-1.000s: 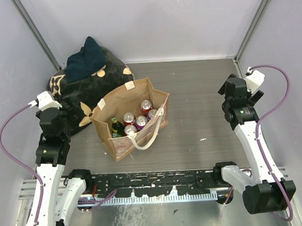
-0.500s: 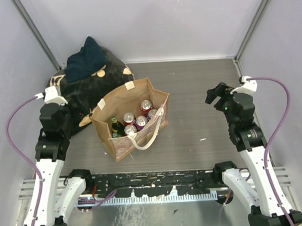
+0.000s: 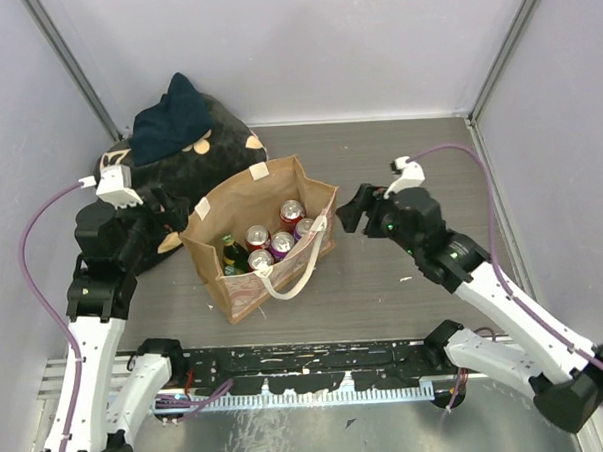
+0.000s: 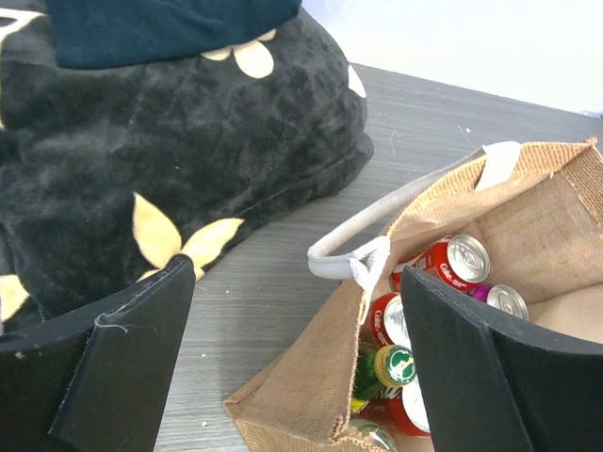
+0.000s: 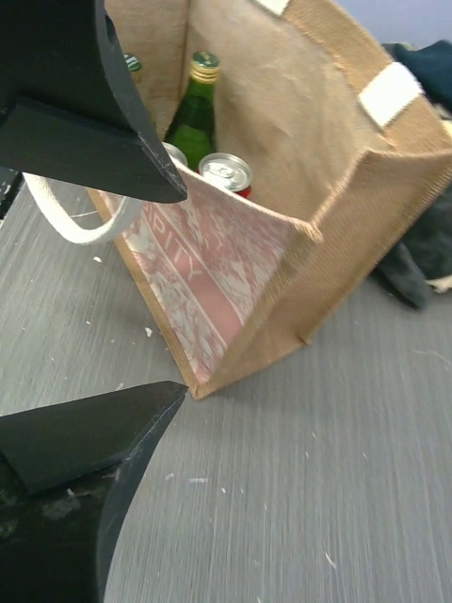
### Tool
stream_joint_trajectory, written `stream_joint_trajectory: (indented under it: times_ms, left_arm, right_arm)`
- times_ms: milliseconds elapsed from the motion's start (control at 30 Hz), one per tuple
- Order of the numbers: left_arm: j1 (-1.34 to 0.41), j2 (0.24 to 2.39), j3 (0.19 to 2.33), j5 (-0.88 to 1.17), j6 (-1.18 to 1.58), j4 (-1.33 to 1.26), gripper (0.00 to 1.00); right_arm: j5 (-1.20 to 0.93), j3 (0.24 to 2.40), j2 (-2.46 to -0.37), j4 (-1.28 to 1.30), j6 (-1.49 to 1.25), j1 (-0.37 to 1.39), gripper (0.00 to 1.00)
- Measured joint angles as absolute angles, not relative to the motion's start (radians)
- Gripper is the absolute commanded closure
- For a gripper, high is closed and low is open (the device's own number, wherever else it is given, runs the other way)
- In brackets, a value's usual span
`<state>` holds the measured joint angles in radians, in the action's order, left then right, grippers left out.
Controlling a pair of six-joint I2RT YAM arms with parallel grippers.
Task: Take the beverage out of the canvas bag
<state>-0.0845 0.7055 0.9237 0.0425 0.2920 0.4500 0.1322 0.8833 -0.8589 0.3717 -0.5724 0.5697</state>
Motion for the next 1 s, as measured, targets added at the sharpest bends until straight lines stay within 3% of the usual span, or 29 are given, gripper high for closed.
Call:
stream_joint_trajectory:
  times_ms: [200, 400, 567, 700, 733, 833, 1000]
  left_arm:
    - [-0.126, 0.730, 0.934, 0.055, 0.276, 0.451, 0.02]
    - [-0.173, 0.761, 0.957, 0.070, 0.245, 0.450, 0.01]
    - [-0.239, 0.784, 0.971, 0.089, 0.218, 0.448, 0.00]
    - [-0.310, 0.783, 0.971, 0.093, 0.212, 0.451, 0.02]
    - [-0.330, 0.783, 0.971, 0.092, 0.212, 0.454, 0.03]
    - [-0.396, 0.783, 0.974, 0.087, 0.213, 0.479, 0.10]
    - [-0.485, 0.782, 1.005, 0.036, 0.223, 0.573, 0.12]
  right_arm:
    - [0.276, 0.958, -0.995, 0.352, -0.574, 0.783, 0.18]
    - [0.350, 0.988, -1.052, 0.314, -0.574, 0.869, 0.21]
    - [0.393, 1.007, -1.087, 0.316, -0.571, 0.896, 0.42]
    - [0.408, 1.008, -1.095, 0.340, -0.574, 0.898, 0.77]
    - [0.408, 1.008, -1.096, 0.346, -0.572, 0.898, 0.82]
    - [0.409, 0.999, -1.095, 0.364, -0.579, 0.901, 0.89]
    - [0.409, 0.956, -1.078, 0.373, -0.579, 0.901, 0.90]
